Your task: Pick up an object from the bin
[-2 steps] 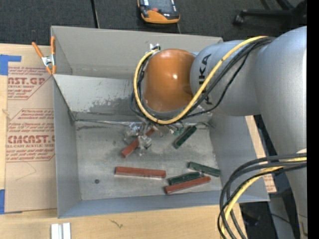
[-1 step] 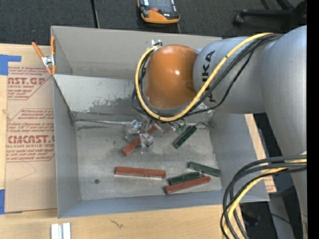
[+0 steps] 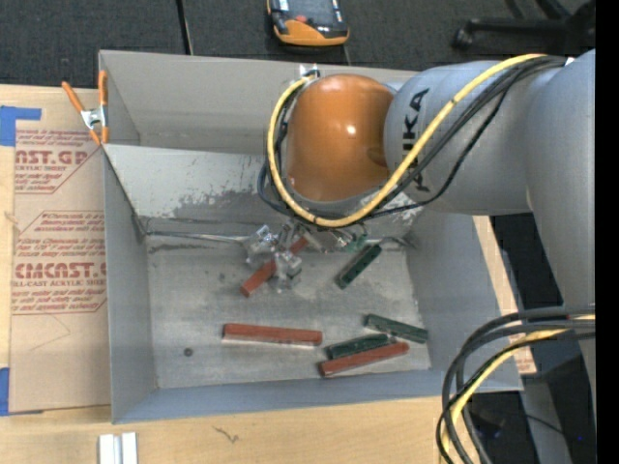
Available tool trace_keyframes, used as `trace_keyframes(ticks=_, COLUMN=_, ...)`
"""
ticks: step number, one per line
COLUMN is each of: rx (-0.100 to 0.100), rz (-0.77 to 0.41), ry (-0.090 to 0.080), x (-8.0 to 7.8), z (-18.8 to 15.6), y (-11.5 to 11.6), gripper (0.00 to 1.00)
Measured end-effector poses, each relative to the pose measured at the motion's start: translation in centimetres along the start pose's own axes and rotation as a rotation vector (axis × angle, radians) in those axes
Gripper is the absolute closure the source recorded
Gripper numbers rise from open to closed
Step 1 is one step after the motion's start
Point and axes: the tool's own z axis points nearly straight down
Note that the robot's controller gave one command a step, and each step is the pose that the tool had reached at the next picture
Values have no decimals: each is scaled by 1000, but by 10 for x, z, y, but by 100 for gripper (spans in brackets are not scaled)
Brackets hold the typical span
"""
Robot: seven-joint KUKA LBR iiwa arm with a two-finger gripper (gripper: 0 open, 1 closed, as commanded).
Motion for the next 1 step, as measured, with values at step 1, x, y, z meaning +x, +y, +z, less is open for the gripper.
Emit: trace_keyframes(ticks=1, rx=5, rz=0, ry=-9, x=-2, z=-25, y=-1, gripper=100)
